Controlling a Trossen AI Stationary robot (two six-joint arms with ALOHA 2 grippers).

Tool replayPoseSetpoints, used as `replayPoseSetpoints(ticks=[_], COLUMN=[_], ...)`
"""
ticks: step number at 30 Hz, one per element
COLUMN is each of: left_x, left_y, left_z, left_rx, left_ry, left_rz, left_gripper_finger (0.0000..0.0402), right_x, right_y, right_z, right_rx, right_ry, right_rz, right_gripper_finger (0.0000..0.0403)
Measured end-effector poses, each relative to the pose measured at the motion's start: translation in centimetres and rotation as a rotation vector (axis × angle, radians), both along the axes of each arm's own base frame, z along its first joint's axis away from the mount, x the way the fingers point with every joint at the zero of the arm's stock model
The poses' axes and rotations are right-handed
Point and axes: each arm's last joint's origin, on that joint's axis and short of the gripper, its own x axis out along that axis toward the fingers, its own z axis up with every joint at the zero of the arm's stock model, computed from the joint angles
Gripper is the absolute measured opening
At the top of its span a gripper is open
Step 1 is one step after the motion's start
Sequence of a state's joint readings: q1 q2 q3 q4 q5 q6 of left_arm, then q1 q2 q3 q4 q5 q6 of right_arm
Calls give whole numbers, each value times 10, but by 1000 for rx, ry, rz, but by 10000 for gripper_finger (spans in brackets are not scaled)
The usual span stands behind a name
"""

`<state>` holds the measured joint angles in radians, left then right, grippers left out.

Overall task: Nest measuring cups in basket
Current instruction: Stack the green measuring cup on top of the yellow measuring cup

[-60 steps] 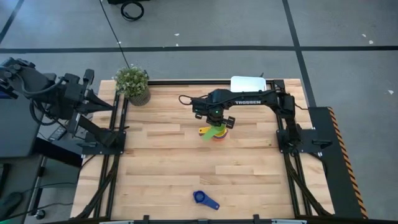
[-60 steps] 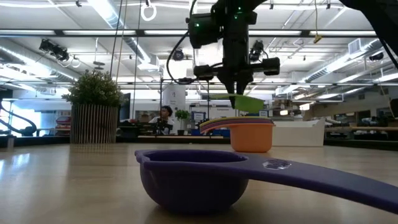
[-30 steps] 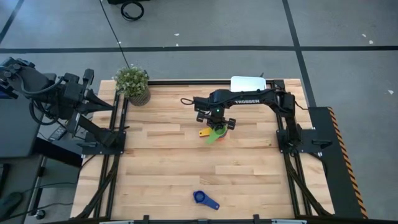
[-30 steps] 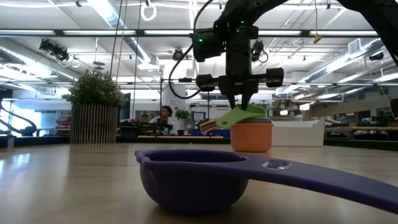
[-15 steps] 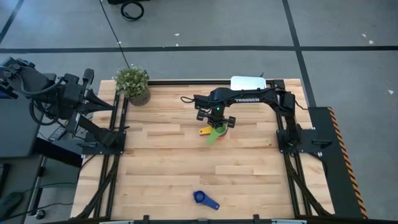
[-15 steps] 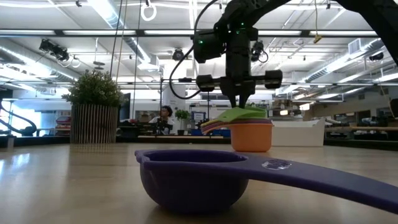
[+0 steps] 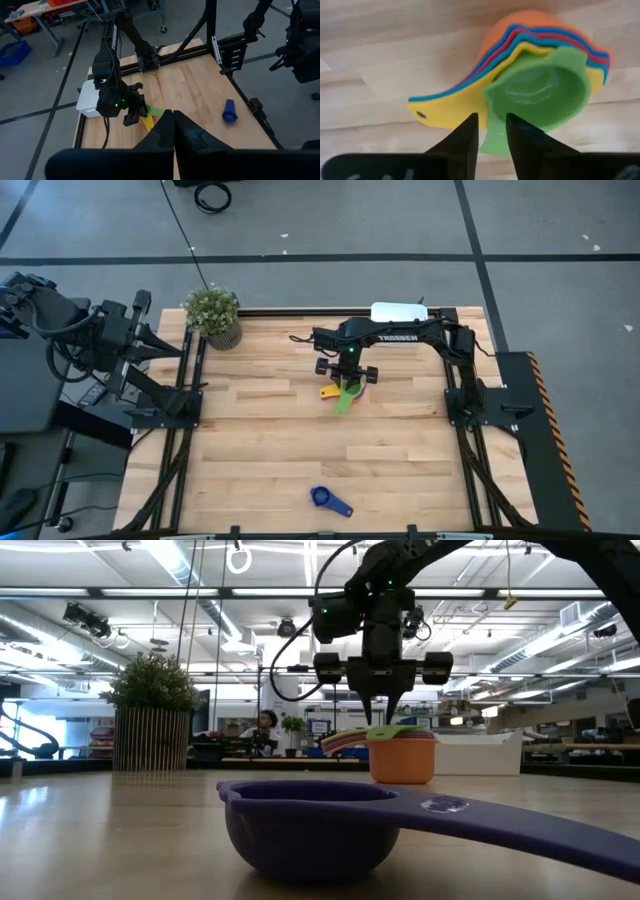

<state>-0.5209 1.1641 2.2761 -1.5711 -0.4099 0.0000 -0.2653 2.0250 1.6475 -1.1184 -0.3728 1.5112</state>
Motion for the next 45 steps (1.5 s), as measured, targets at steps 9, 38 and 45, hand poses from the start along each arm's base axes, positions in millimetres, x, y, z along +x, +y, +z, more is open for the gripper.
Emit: replayPoseSetpoints(ticks=[9,38,45], left_x=[0,161,217], left_y=[0,-75,-101], left_z=[0,-134,-167], left_rx=[12,-236,-253], left_ry=[0,137,42], left_rz=[-5,640,577], left_gripper_finger=[2,2,2], right_x=[14,-88,-123], right_y=[4,123,131], right_z=[51,293,315], right_rx=[-232,-1105,-1166], right_ry=[-109,-856,-934], right_rz=[56,945,942], right_gripper_finger=[105,8,6])
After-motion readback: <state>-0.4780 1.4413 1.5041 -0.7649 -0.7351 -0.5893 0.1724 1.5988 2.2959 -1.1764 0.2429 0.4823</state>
